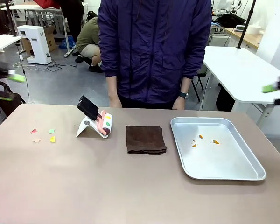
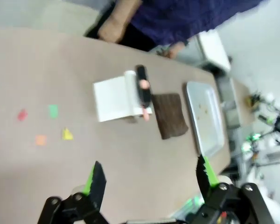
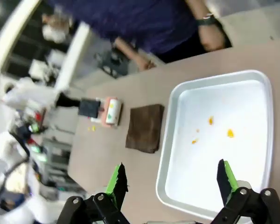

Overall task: Clean the surface of the table.
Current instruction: Hold the Lint Roller with your left hand and the towel with your right hand.

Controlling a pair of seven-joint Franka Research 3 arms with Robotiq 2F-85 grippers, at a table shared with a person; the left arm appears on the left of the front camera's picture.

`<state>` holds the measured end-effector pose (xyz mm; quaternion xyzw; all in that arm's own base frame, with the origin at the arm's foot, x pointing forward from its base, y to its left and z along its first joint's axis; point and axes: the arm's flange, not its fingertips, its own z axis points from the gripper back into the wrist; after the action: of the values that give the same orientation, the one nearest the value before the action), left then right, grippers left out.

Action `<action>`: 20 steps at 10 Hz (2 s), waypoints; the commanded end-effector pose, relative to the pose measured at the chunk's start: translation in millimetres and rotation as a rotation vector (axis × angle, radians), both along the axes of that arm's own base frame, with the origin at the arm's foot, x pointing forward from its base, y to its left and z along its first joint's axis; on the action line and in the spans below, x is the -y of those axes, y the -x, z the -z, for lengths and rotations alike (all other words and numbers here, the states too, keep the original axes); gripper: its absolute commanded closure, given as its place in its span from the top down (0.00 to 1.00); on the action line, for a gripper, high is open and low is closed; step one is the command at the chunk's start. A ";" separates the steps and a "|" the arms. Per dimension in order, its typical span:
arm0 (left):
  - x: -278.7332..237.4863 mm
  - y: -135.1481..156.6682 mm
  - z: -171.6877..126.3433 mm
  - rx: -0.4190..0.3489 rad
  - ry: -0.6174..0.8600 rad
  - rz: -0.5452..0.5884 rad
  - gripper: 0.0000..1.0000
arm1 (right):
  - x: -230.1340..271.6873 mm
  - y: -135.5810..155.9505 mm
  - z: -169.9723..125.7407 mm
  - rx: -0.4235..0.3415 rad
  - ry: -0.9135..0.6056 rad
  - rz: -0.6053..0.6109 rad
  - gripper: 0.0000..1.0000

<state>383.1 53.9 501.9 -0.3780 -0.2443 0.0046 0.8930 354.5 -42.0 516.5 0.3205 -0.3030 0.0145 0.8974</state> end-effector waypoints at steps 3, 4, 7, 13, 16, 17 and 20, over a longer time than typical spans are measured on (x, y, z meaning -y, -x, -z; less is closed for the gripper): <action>81.1 -54.2 -10.7 -0.051 -0.173 0.136 1.00 | -160.3 -34.5 3.8 -0.058 0.156 -0.103 1.00; 102.7 -66.0 -9.2 -0.063 -0.190 0.135 1.00 | -201.7 -36.7 7.0 -0.084 0.192 -0.147 1.00; 147.9 -90.2 14.6 -0.073 -0.286 0.198 1.00 | -283.0 -37.5 43.3 -0.171 0.240 -0.265 1.00; 155.0 -97.8 33.2 -0.157 -0.353 0.197 1.00 | -317.5 -36.8 108.1 -0.280 0.307 -0.381 1.00; 159.9 -97.2 38.3 -0.106 -0.296 0.251 1.00 | -317.5 -36.8 108.1 -0.280 0.307 -0.381 1.00; 159.9 -97.2 38.3 -0.106 -0.296 0.251 1.00 | -315.9 -38.6 112.3 -0.288 0.310 -0.382 1.00; 147.8 -121.8 49.7 -0.197 -0.266 0.225 1.00 | -352.7 -97.9 119.0 -0.397 0.363 -0.211 1.00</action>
<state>489.0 -99.7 453.1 -0.2650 -0.1251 -0.1091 0.9499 418.8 283.5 401.7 0.2006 -0.1010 0.1361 0.9649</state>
